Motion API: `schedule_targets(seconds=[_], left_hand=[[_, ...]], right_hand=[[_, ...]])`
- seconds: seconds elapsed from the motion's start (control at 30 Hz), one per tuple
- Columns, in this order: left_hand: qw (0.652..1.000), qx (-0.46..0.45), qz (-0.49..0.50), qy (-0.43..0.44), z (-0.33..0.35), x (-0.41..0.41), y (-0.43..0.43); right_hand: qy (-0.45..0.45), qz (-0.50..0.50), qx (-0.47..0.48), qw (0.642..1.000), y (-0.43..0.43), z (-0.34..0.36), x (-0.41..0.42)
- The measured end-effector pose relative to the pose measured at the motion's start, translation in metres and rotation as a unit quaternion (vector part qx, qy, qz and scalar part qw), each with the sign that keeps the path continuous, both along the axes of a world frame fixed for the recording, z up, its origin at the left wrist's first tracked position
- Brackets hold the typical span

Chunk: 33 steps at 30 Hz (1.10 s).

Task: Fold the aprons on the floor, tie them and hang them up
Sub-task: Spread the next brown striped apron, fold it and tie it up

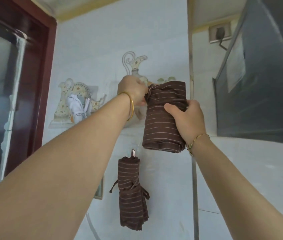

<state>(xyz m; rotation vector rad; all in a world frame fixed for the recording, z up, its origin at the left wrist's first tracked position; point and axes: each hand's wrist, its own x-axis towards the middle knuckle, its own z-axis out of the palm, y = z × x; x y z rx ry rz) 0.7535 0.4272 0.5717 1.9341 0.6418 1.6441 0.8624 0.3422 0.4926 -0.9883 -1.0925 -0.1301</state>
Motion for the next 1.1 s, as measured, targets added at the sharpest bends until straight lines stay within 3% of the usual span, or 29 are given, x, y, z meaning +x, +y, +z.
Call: schedule_targets(seconds=[0.2, 0.47, 0.83, 1.1], left_hand=[[0.999, 0.012, 0.049, 0.002, -0.001, 0.026, 0.021], [0.996, 0.053, 0.067, 0.015, 0.001, 0.035, 0.026], [0.982, 0.120, 0.049, 0.134, -0.010, 0.025, 0.027], [0.975, 0.148, 0.070, 0.149, -0.018, 0.018, 0.022]], right_hand=[[-0.017, -0.111, -0.013, 0.994, 0.015, -0.003, 0.004], [-0.037, -0.182, -0.022, 0.982, 0.020, -0.005, -0.005], [0.016, -0.141, -0.008, 0.990, 0.026, -0.030, -0.007], [0.029, -0.112, 0.002, 0.993, 0.029, -0.046, -0.010]])
